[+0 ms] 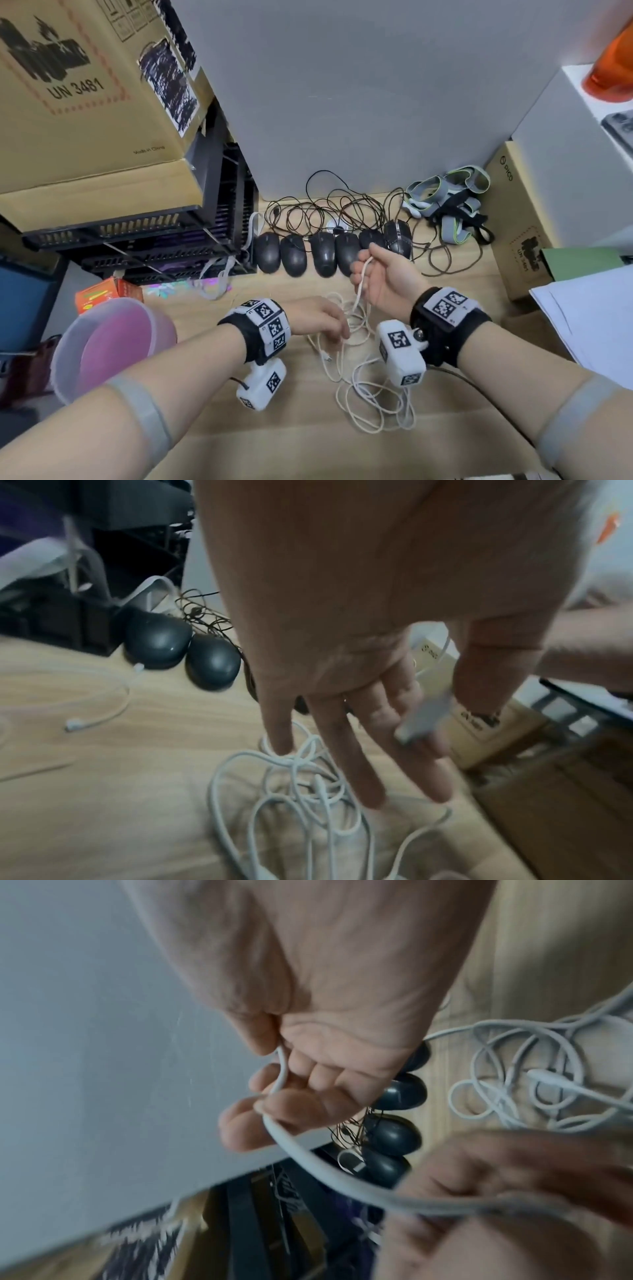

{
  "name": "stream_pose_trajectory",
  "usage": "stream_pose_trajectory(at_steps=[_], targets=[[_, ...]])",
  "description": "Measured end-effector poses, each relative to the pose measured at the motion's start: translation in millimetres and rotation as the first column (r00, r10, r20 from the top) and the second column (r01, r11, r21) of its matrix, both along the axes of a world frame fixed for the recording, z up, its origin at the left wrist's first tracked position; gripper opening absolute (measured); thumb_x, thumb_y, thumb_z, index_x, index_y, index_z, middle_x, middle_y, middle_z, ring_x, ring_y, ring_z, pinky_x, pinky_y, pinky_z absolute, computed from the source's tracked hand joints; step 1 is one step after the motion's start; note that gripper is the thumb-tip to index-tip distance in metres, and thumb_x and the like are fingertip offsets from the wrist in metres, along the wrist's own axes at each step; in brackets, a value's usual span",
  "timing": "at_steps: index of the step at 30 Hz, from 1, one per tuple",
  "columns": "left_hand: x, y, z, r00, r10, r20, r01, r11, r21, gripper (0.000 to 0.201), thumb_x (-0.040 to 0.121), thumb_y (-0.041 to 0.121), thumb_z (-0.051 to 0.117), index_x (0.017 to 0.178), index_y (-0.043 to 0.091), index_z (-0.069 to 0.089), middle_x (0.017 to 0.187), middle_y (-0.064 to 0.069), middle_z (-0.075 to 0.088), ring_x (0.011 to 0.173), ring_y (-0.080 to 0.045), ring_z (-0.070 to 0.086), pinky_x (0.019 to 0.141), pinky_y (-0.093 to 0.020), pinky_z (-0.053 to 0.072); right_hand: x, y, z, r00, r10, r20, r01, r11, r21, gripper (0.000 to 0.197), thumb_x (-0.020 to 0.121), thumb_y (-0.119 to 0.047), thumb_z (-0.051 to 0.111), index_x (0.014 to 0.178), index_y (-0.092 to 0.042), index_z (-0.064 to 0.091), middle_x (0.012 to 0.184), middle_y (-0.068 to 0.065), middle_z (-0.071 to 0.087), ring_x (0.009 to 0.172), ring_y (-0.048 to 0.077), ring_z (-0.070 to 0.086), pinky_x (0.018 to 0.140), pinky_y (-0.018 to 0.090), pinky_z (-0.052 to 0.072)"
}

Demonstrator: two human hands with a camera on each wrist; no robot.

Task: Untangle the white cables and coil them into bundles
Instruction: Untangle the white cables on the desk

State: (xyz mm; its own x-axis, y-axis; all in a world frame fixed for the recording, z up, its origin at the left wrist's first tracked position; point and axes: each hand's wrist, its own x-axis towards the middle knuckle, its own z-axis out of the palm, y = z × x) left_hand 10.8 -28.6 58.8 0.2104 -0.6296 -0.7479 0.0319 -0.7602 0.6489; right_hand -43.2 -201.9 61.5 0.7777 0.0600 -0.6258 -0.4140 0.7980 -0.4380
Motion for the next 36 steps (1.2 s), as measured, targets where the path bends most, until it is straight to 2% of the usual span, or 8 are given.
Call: stream_pose_trajectory(at_steps=[4,8,12,16,22,27,32,36], targets=[[5,3,-2,0.981,0.193,-0.009,-0.193,0.981,-0.002,0.016,0.068,0.022,0.051,0.054,0.013,0.049,0.057,-0.008,0.047,0.053,-0.021,0.044,0.059,-0.028,0.043,9,-23,-13,0.963,-0.137,-0.233,0.139,0.990,-0.008,0.037,0.103,-0.033,0.034,0.075,-0.014,0.048,0.051,0.001,0.056,0.038,0.011,0.051,0.035,0.015,0.037],[18,1,3,0.923,0.356,0.143,-0.348,0.934,-0.082,0.045,0.095,0.032,0.051,0.054,0.021,0.037,0.047,0.007,0.033,0.043,-0.014,0.035,0.057,-0.029,0.043,-6,-29,-35,0.833,0.170,-0.527,-0.282,0.949,-0.139,0.041,0.101,-0.036,0.041,0.066,-0.014,0.047,0.045,0.004,0.056,0.029,0.011,0.049,0.028,0.016,0.036],[29,-1,17,0.894,0.334,0.299,-0.268,0.933,-0.242,0.046,0.104,0.032,0.046,0.060,0.016,0.044,0.050,0.011,0.036,0.050,-0.012,0.040,0.069,-0.037,0.053,-21,-17,-48,0.704,0.328,-0.630,-0.710,0.361,-0.605,0.059,0.095,-0.057,0.037,0.059,-0.013,0.051,0.044,0.003,0.056,0.041,0.018,0.048,0.041,0.024,0.033],[33,-6,31,0.934,0.298,0.198,-0.232,0.926,-0.299,0.033,0.105,0.016,0.041,0.081,0.008,0.063,0.052,0.007,0.039,0.051,-0.008,0.038,0.071,-0.034,0.052,-26,-12,-42,0.936,0.192,-0.294,-0.293,-0.034,-0.956,0.026,0.086,-0.035,0.054,0.070,-0.017,0.045,0.064,-0.002,0.051,0.060,0.017,0.047,0.053,0.028,0.032],[42,-3,32,0.959,0.280,0.033,-0.252,0.904,-0.346,0.025,0.105,0.005,0.037,0.096,0.003,0.060,0.058,0.003,0.045,0.055,-0.014,0.042,0.070,-0.031,0.053,-18,-11,-57,0.873,0.467,-0.140,-0.174,0.029,-0.984,0.034,0.083,-0.036,0.056,0.114,-0.024,0.062,0.111,-0.008,0.057,0.106,0.011,0.050,0.096,0.031,0.039],[62,-4,30,0.791,0.604,0.098,-0.573,0.788,-0.226,0.022,0.089,0.012,0.046,0.067,0.011,0.049,0.054,-0.001,0.039,0.051,-0.020,0.036,0.057,-0.032,0.047,-15,-10,-55,0.897,0.398,-0.193,-0.312,0.262,-0.913,0.033,0.098,-0.037,0.041,0.075,-0.019,0.057,0.064,-0.001,0.057,0.059,0.016,0.054,0.070,0.038,0.048],[49,-3,22,0.828,0.282,0.484,-0.255,0.959,-0.123,0.051,0.096,0.062,0.038,0.070,0.019,0.043,0.063,0.005,0.043,0.059,-0.018,0.043,0.066,-0.039,0.049,-8,3,-28,0.922,0.375,-0.099,-0.195,0.227,-0.954,0.038,0.100,-0.033,0.040,0.069,-0.016,0.051,0.057,-0.007,0.045,0.056,0.010,0.044,0.058,0.029,0.033],[30,-26,25,0.709,0.516,0.481,-0.416,0.856,-0.307,0.056,0.101,0.059,0.028,0.073,0.015,0.050,0.062,0.002,0.047,0.052,-0.016,0.045,0.055,-0.031,0.045,10,19,-13,0.922,0.379,-0.076,-0.214,0.337,-0.917,0.037,0.098,-0.034,0.040,0.067,-0.017,0.049,0.056,-0.006,0.044,0.052,0.013,0.041,0.055,0.028,0.034]])
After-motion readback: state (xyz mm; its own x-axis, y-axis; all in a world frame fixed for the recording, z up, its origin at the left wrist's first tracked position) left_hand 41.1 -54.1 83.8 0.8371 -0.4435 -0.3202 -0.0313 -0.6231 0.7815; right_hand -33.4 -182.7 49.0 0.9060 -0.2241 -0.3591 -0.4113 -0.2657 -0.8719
